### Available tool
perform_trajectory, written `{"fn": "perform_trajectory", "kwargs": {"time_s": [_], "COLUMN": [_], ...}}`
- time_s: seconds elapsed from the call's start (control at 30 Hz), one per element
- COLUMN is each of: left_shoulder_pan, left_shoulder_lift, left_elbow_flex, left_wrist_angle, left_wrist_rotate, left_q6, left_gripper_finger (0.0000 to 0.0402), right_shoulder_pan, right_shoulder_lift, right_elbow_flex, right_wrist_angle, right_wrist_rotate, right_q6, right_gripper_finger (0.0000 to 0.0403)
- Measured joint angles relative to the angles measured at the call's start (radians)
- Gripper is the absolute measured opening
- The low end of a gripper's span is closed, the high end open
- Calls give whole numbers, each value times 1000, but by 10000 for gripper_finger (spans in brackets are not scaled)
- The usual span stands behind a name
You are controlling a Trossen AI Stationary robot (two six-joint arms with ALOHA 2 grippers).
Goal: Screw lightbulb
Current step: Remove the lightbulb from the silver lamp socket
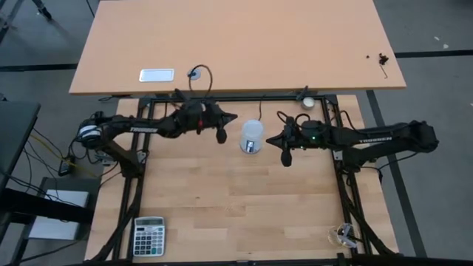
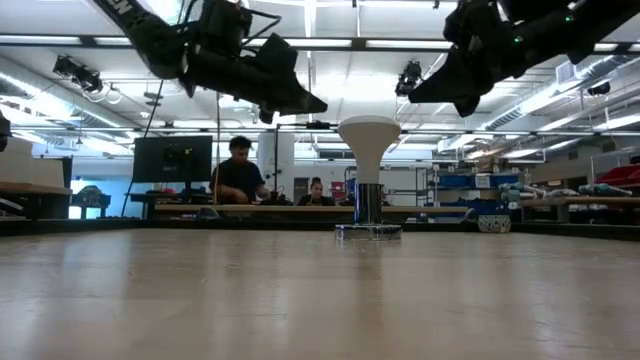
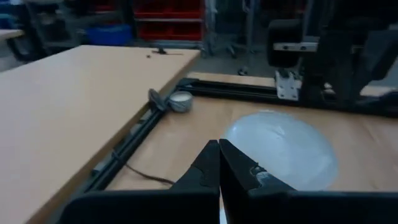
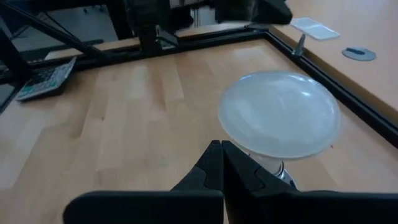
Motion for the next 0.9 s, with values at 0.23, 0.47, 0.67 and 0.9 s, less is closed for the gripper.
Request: {"fn": "perform_trajectory", "kwargs": {"time_s": [0.23, 0.47, 0.67, 0.9], "left_shoulder_pan": [29, 36, 36, 26], "left_shoulder_lift": [31, 127, 200, 208], "left_elbow_flex": [155, 266, 320, 334], "left_wrist_angle": [-187, -321, -386, -414], "left_wrist_rotate": [80, 134, 139, 149], "left_q6": [122, 175, 193, 199], "left_gripper_finger": [0, 0, 0, 0], "right_shoulder_pan": [10, 22, 22, 22], "right_shoulder_lift": [102, 186, 230, 244], "right_elbow_flex": [53, 95, 115, 115], "right_wrist_angle": [7, 26, 25, 19], "right_wrist_rotate": [0, -1, -1, 18], "right_q6": [-18, -21, -21, -10], "right_gripper_finger": [4, 4, 4, 4]}}
